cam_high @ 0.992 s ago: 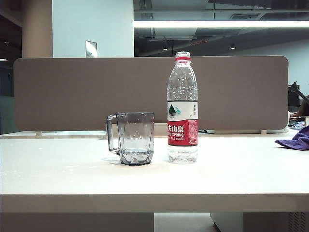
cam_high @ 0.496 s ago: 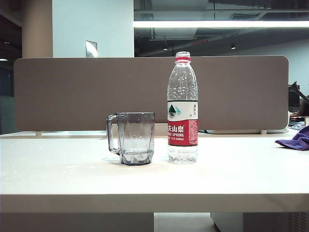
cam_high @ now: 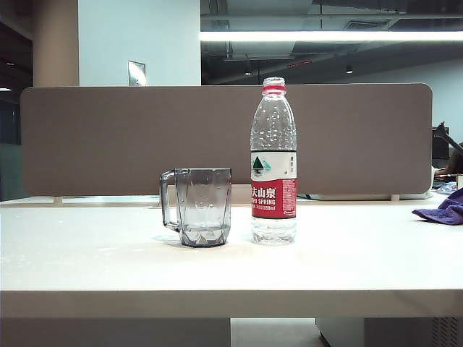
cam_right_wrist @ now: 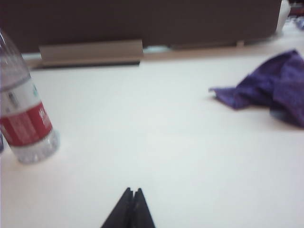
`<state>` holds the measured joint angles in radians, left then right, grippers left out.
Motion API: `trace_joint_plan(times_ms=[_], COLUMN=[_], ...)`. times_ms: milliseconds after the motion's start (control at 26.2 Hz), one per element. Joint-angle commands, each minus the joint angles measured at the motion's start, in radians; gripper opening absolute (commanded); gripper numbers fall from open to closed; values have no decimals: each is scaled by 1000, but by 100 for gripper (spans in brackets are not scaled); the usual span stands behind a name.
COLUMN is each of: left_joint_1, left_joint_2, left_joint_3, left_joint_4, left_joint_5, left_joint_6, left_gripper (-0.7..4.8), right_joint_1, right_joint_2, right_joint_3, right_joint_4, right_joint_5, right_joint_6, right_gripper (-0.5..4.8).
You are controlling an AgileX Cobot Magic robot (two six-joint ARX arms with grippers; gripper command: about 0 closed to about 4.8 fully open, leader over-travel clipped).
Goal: Pick up the mineral water bottle on the table and pour a little water into the mug.
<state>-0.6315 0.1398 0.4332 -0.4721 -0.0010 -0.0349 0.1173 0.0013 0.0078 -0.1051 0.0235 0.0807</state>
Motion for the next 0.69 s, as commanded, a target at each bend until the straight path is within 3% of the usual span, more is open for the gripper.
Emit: trace_joint_plan(times_ms=[38,687], left_joint_1=[0,32], left_joint_2=[2,-87], left_joint_3=[3,-27], left_joint_4=[9,16], left_joint_5=[2,1], left_joint_6=[0,2], left_gripper=[-5,-5], right_joint_1=[0,1], right_joint_2=[-1,-1], right_joint_3=[-7,-7], right_joint_4=[-64,-77], right_joint_5=[3,1], right_joint_6=[-3,-2], right_gripper=[-5,-5])
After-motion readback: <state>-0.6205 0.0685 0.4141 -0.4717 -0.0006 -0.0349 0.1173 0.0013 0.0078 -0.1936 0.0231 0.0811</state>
